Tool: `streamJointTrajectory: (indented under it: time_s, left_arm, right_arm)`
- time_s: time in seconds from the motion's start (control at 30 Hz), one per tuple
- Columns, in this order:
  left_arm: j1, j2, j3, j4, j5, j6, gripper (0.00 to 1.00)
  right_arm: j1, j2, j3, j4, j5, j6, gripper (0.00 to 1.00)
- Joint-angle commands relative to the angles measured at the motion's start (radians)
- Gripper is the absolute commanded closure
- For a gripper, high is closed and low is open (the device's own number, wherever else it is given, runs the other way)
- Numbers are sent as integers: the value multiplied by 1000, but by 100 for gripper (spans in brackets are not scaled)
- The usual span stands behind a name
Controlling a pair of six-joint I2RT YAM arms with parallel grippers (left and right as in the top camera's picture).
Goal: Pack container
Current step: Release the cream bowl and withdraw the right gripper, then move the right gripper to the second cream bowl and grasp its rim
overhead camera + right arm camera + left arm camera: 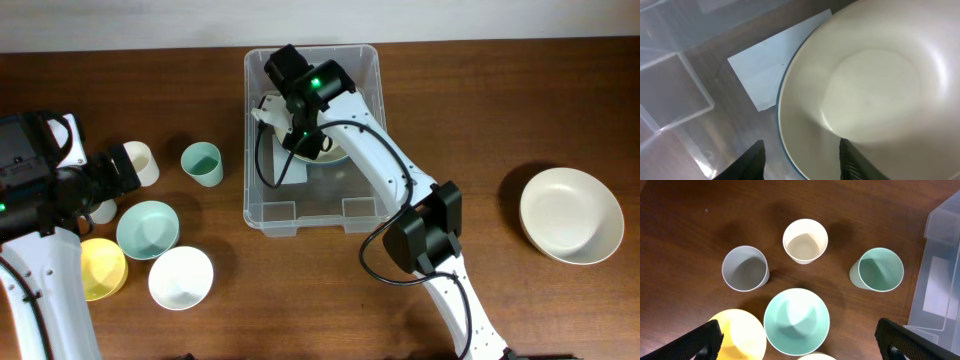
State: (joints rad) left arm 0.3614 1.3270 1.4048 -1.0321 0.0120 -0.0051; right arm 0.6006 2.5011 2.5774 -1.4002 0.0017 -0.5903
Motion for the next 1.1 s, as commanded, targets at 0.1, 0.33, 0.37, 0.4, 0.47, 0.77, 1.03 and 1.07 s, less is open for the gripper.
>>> streamJointTrajectory:
  time_s: [0.1,0.33,0.37,0.4,0.47,0.77,1.03,1.07]
  left_arm:
    - [6,-3,11,-1,11,-10,1]
    - [6,-3,11,-1,11,-10,0]
    - [6,-3,11,-1,11,-10,0]
    - [6,-3,11,-1,12,-10,0]
    - [6,-3,11,-1,12,-10,0]
    - [6,-3,11,-1,11,-10,0]
    - [6,-3,11,-2,11,-10,1]
    - [6,-3,11,-2,11,-10,0]
  right_arm:
    - [2,-72,67,11,39,121,57]
    - [-94,-139,266,-3,518,733,59]
    - [-131,-145,295,-48,556,867,61]
    - [-153,-147,309,-75,556,926,61]
    - [-273,-150,349,-240,504,1162,62]
    - [-638,-154,302,-299,151,1209,70]
    - [-726,-265,274,-299,137,1091,68]
    - [-726,-286,253,-299,137,1078,68]
